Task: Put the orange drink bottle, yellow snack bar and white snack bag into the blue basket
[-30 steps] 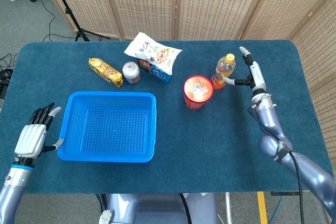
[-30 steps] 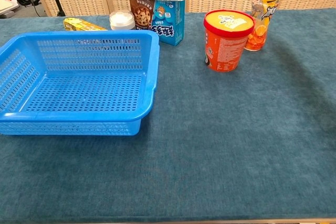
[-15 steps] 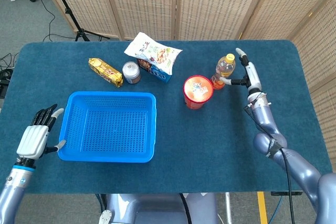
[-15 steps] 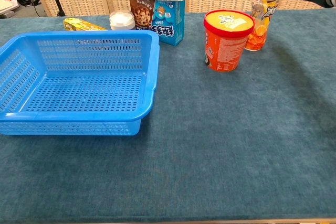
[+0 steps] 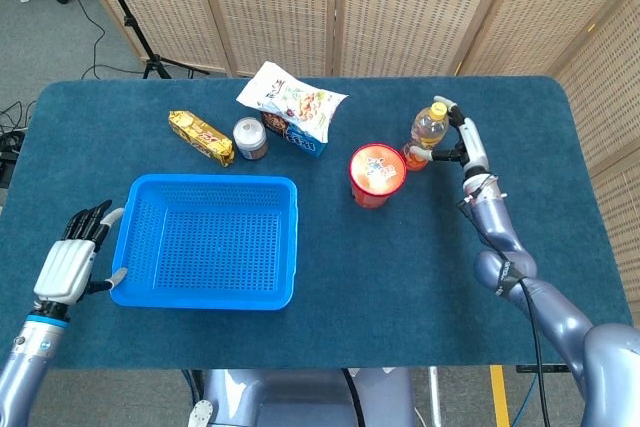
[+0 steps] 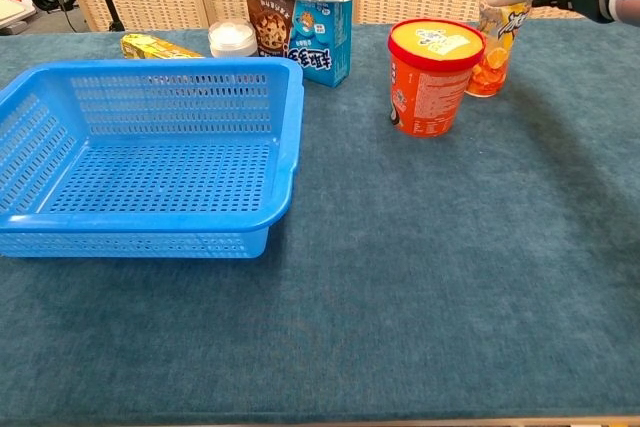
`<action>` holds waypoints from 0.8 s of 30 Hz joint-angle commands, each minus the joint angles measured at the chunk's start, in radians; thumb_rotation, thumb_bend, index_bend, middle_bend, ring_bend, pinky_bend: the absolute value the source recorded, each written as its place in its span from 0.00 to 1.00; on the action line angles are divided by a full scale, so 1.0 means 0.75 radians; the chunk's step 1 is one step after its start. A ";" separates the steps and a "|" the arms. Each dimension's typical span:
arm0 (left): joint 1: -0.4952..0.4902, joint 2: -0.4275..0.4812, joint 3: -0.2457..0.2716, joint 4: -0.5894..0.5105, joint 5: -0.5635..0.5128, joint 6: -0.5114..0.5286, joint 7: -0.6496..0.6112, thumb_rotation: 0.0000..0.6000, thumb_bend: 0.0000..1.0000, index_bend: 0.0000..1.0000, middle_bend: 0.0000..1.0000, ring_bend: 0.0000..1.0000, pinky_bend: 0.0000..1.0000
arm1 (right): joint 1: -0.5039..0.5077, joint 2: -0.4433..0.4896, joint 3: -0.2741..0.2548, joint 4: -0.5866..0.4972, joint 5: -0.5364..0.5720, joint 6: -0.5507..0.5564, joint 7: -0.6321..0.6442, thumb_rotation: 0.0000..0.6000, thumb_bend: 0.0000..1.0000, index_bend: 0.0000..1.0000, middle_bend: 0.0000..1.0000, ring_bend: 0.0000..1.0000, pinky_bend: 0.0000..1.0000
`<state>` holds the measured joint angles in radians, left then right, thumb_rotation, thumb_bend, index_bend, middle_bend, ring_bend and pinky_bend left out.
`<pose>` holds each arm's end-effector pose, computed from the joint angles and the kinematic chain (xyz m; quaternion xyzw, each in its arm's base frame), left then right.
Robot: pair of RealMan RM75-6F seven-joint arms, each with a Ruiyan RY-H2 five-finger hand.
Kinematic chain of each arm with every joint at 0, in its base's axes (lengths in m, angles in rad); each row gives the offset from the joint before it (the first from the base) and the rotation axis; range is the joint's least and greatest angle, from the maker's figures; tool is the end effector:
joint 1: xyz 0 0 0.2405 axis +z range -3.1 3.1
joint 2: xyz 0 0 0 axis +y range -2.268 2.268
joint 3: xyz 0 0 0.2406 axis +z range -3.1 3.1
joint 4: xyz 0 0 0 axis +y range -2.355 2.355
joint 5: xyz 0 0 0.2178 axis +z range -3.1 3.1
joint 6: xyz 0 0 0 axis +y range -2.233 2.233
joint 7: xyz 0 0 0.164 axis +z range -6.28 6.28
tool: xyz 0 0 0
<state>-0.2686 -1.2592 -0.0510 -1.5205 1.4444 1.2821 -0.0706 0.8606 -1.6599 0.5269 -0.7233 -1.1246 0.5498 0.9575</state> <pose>-0.2816 0.2530 0.0818 -0.6292 -0.4388 -0.4005 0.5011 -0.2077 -0.5052 0.0519 0.3298 -0.6917 0.5663 0.3034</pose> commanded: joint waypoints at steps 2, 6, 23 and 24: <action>-0.002 -0.001 0.002 0.001 0.001 -0.004 0.002 1.00 0.25 0.08 0.00 0.00 0.00 | 0.007 -0.015 -0.010 0.020 -0.017 0.005 0.025 1.00 0.15 0.18 0.16 0.05 0.11; -0.003 -0.005 0.007 -0.001 0.006 -0.005 0.008 1.00 0.25 0.08 0.00 0.00 0.00 | 0.008 -0.020 -0.011 0.035 -0.021 0.015 0.051 1.00 0.16 0.26 0.22 0.12 0.22; -0.001 -0.005 0.015 -0.015 0.024 0.009 0.018 1.00 0.25 0.08 0.00 0.00 0.00 | -0.020 0.012 0.006 -0.013 0.026 0.066 0.032 1.00 0.26 0.58 0.48 0.40 0.51; -0.001 -0.005 0.016 -0.015 0.025 0.009 0.019 1.00 0.25 0.08 0.00 0.00 0.00 | -0.023 0.023 0.005 -0.030 0.025 0.070 0.023 1.00 0.26 0.58 0.48 0.40 0.51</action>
<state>-0.2695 -1.2627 -0.0393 -1.5318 1.4632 1.2888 -0.0566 0.8484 -1.6557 0.5313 -0.7277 -1.1063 0.5971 0.9853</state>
